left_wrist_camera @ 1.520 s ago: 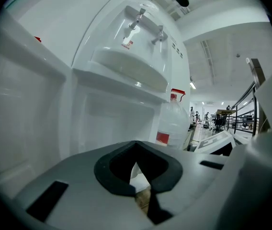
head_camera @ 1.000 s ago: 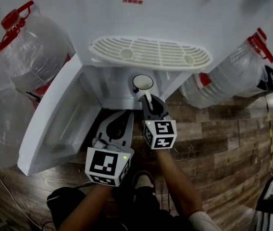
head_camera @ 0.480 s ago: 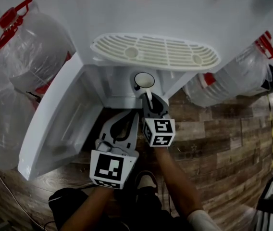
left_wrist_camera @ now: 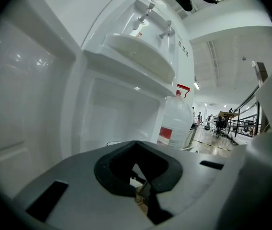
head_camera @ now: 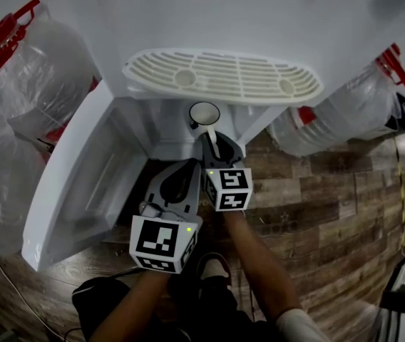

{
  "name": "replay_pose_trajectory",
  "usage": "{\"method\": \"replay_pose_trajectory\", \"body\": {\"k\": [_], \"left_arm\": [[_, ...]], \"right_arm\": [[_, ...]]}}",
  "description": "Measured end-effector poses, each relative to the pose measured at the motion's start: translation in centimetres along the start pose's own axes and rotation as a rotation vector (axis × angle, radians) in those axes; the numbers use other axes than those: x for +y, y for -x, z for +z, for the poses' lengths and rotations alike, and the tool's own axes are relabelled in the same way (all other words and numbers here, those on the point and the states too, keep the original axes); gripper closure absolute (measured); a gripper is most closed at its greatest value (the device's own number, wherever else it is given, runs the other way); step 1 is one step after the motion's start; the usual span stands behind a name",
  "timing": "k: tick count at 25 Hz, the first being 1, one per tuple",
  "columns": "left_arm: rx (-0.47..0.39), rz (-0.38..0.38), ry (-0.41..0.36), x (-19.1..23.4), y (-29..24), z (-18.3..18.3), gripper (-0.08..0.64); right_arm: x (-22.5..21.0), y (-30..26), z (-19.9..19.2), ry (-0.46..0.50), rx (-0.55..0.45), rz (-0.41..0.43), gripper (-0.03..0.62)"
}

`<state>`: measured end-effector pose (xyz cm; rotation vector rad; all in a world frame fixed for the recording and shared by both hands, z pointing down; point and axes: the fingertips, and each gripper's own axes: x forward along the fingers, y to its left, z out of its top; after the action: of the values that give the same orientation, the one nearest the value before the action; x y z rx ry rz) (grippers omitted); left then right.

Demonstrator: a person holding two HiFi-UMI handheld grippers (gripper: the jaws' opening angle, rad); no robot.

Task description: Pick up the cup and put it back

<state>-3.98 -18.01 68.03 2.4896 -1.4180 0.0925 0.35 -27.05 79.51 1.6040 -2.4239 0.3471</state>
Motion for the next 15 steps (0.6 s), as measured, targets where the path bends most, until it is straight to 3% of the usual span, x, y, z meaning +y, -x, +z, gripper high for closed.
{"method": "replay_pose_trajectory", "body": {"k": [6,15], "left_arm": [[0.005,0.041,0.031,1.6,-2.3,-0.4,0.552],[0.031,0.078,0.012,3.7,-4.5,-1.1,0.552]], "right_arm": [[0.1,-1.0,0.1,0.028,0.010,0.022,0.520],[-0.1,-1.9,-1.2,0.024,0.055,0.029,0.518]]}}
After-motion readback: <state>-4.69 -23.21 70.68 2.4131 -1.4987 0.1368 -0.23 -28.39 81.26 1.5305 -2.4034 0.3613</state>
